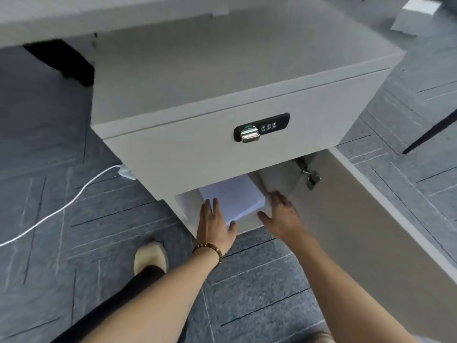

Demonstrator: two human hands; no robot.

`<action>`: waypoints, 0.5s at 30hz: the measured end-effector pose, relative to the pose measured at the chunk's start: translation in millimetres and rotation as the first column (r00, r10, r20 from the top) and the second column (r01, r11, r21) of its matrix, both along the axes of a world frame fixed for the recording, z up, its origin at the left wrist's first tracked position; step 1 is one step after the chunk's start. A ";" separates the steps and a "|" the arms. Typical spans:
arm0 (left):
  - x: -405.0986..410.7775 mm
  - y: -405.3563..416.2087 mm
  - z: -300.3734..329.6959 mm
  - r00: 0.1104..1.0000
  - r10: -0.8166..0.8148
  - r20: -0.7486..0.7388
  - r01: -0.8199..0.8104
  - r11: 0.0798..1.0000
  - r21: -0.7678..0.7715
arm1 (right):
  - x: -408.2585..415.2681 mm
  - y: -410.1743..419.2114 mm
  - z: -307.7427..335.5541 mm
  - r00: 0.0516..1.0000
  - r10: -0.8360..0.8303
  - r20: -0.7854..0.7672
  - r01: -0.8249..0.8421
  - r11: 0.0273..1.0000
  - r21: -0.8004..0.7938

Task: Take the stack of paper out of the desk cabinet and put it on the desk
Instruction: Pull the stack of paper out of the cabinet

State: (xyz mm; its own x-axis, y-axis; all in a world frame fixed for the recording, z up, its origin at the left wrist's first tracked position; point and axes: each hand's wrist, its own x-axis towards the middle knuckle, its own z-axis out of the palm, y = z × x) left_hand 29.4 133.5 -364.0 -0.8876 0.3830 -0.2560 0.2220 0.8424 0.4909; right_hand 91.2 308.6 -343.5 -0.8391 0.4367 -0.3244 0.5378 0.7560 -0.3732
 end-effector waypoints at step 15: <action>-30.9 10.1 -113.1 0.988 0.094 0.119 -0.091 0.995 -0.032 | -58.6 35.8 -110.9 0.992 0.071 0.100 -0.063 0.995 -0.082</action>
State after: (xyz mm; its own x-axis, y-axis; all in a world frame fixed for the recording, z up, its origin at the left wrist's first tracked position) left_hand -1.5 143.7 -477.1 -0.8808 0.2924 -0.3724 0.0831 0.8698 0.4864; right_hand 32.6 344.3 -454.4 -0.8262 0.3504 -0.4412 0.5254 0.7620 -0.3785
